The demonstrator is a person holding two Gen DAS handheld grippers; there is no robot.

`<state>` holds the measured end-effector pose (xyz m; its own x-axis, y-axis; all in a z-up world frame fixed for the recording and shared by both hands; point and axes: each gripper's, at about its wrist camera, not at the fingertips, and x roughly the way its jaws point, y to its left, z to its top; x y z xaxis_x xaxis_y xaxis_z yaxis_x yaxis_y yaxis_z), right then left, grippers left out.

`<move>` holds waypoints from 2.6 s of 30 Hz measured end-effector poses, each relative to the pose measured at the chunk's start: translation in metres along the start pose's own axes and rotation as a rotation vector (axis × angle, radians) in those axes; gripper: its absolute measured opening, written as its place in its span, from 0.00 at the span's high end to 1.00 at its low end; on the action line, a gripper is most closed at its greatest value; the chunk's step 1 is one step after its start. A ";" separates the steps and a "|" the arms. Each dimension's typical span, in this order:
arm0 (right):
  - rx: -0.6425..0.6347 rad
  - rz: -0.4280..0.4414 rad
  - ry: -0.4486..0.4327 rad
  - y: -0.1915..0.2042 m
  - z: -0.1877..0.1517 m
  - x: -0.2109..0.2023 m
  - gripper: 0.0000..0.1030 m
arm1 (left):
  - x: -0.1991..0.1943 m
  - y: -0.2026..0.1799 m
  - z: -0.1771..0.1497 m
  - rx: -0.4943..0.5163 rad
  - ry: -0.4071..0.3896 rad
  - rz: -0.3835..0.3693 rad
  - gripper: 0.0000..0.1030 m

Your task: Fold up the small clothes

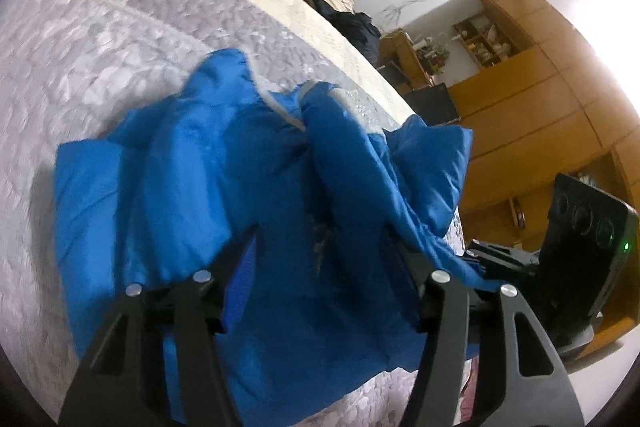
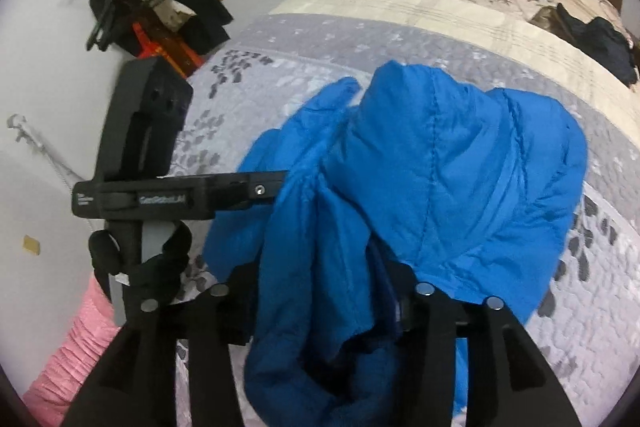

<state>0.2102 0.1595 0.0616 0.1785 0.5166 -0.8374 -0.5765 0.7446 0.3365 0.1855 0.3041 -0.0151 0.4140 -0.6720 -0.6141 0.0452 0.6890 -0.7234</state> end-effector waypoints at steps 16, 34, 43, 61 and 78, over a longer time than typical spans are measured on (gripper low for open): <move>-0.012 0.066 0.059 0.016 0.003 0.043 0.22 | -0.009 0.014 -0.003 -0.019 -0.003 -0.059 0.35; 0.283 0.116 -0.101 -0.094 -0.043 -0.062 0.22 | -0.005 0.005 -0.002 0.013 -0.015 -0.110 0.33; 0.188 0.082 -0.043 -0.064 -0.052 -0.020 0.26 | 0.010 -0.010 0.003 0.021 -0.001 -0.156 0.24; 0.121 0.045 -0.051 -0.045 -0.056 -0.006 0.26 | 0.059 -0.052 0.009 0.176 0.051 0.097 0.64; 0.208 0.061 -0.079 -0.080 -0.073 -0.035 0.27 | -0.020 -0.039 0.015 0.169 -0.074 -0.001 0.85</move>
<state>0.1915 0.0508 0.0326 0.2147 0.5885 -0.7795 -0.4130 0.7779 0.4736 0.1891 0.2951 0.0299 0.4790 -0.6554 -0.5840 0.1955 0.7282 -0.6568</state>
